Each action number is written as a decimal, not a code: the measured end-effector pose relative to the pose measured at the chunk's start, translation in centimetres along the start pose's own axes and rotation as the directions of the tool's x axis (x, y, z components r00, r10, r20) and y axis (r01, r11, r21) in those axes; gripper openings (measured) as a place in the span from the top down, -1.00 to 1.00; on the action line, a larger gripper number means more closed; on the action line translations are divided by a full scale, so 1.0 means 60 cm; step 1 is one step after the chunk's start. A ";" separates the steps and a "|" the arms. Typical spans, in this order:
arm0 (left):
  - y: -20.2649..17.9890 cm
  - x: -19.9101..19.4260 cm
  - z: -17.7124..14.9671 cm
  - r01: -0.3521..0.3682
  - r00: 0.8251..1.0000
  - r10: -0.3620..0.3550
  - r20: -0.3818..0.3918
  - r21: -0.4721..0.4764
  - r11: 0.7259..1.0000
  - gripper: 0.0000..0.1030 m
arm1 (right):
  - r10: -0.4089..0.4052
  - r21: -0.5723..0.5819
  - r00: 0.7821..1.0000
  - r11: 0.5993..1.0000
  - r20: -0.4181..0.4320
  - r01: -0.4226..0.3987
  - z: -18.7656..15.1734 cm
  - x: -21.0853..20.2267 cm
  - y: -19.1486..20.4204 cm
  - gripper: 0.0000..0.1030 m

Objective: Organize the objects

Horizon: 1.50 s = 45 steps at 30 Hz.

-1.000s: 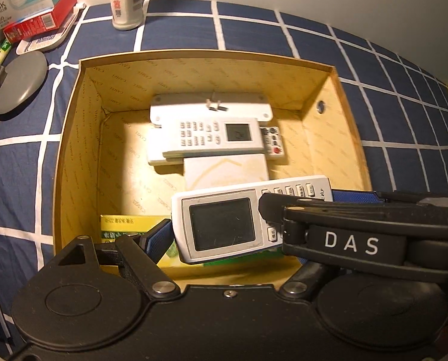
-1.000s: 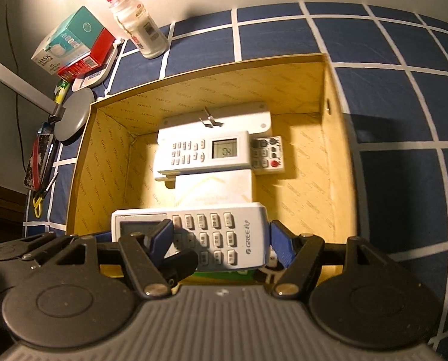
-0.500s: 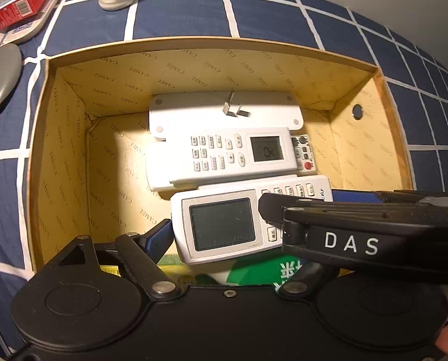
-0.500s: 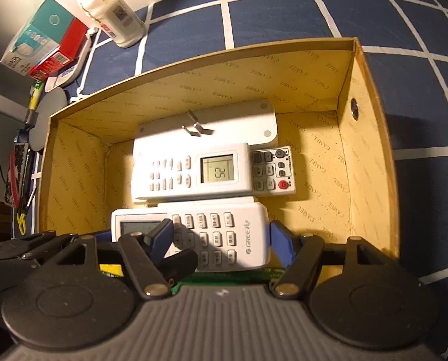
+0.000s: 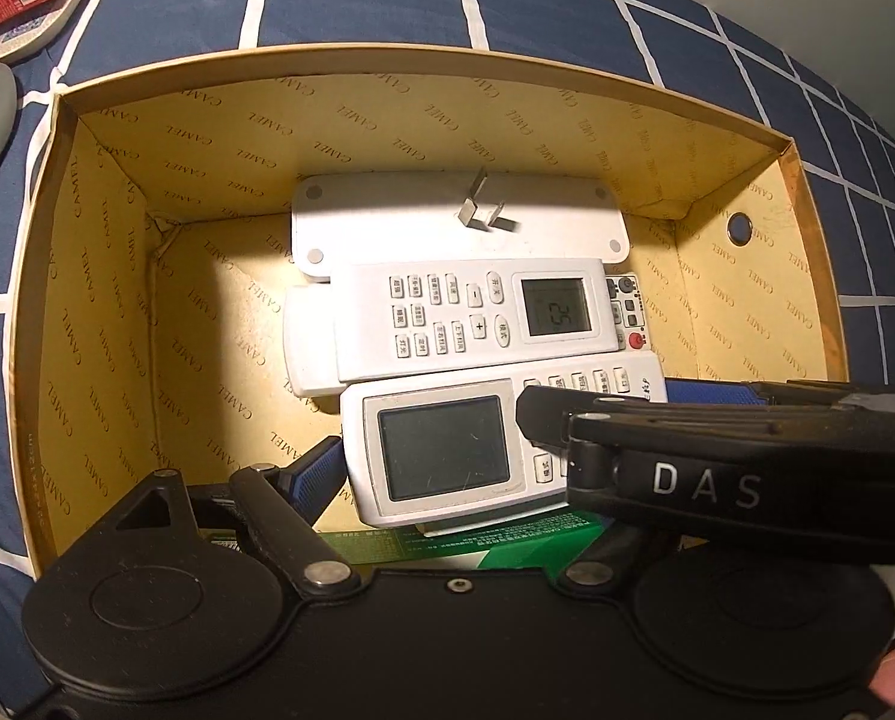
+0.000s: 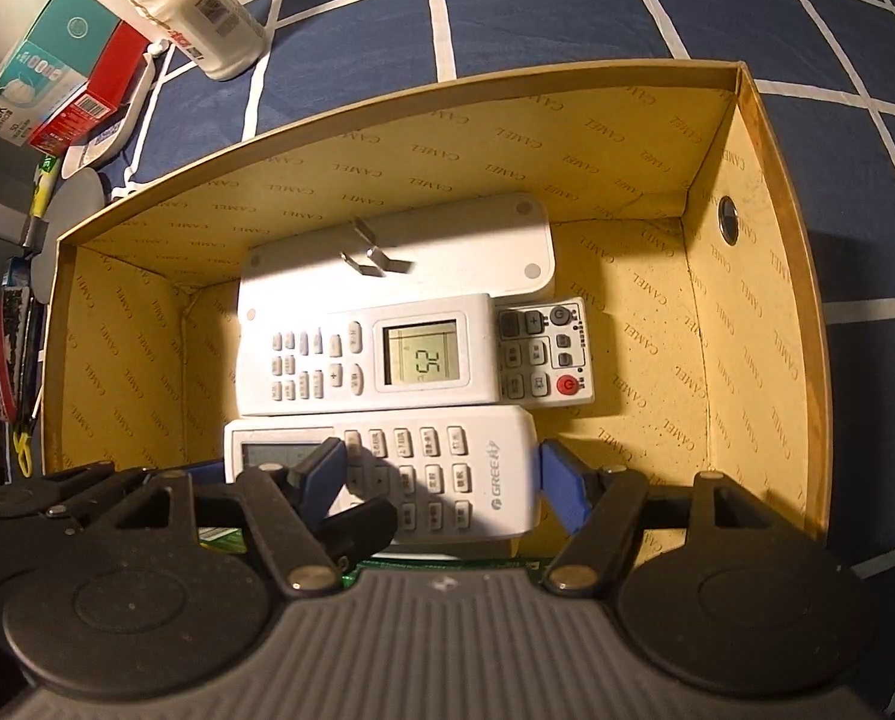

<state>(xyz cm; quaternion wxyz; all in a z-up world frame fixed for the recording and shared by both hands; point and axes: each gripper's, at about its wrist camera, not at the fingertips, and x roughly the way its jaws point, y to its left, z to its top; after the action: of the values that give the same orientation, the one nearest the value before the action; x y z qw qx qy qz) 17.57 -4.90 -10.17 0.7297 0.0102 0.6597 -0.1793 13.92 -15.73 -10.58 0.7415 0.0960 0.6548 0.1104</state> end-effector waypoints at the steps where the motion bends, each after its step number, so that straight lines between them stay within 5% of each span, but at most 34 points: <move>1: 0.001 0.001 0.000 0.001 1.000 -0.001 -0.001 -0.001 1.000 -0.57 | 0.000 0.003 1.000 1.000 -0.002 0.000 0.000 0.000 0.000 -0.35; 21: 0.008 -0.048 -0.035 -0.082 0.995 0.085 0.058 -0.056 0.995 -0.66 | -0.025 -0.045 0.997 0.999 0.074 0.029 -0.016 -0.049 -0.010 -0.46; 31: 0.009 -0.109 -0.062 -0.166 0.975 0.175 0.138 -0.076 0.983 -0.96 | -0.028 -0.082 0.987 0.996 0.161 0.041 -0.047 -0.125 -0.022 -0.67; 45: -0.011 -0.170 -0.125 -0.186 0.956 0.198 0.217 -0.076 0.980 -1.00 | -0.034 -0.073 0.980 0.996 0.198 0.049 -0.120 -0.186 -0.051 -0.90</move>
<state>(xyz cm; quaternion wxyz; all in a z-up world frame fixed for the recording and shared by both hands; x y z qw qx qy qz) 9.55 -1.09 -1.12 0.8134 0.0338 0.5738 -0.0894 5.58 -21.88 -1.74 0.8078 0.0640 0.5755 0.1102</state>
